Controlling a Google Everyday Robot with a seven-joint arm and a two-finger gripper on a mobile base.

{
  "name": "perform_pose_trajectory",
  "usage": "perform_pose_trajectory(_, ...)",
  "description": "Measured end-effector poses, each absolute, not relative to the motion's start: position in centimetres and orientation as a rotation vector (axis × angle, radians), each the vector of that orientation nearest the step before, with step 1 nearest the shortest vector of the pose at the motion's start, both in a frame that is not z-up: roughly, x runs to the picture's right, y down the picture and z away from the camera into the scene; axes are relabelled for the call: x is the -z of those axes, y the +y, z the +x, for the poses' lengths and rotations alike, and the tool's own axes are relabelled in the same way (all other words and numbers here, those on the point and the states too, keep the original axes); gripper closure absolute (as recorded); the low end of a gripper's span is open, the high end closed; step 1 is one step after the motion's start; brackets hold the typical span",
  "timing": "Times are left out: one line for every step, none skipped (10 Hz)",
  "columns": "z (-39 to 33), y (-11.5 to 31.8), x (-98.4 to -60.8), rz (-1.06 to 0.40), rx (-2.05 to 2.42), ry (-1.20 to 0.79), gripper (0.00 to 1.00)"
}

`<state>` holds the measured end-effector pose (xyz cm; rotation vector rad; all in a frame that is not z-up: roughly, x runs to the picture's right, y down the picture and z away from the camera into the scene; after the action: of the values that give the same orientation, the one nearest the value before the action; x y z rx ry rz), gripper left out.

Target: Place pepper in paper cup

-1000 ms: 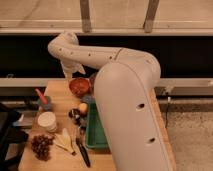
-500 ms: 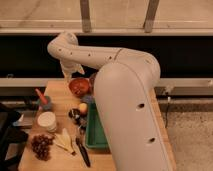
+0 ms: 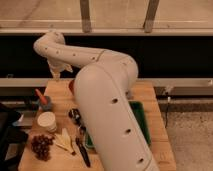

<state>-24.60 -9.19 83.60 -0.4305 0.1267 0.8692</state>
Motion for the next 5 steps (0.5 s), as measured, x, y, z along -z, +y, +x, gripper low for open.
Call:
perform_pose_trajectory(-27.3,-9.2,-84.1,-0.447,-0.835,0.109,0.35)
perform_pose_trajectory(-30.2,-8.9,-84.6,-0.473,-0.797,0.087,0.35)
perform_pose_trajectory(-32.8,-8.1,-84.7,-0.514,-0.763,0.055,0.35)
perform_pose_trajectory(-34.9,-7.2,-84.3,-0.553,-0.730,0.011,0.35)
perform_pose_trajectory(-35.8,-6.9,-84.1,-0.567,-0.715,-0.009,0.35)
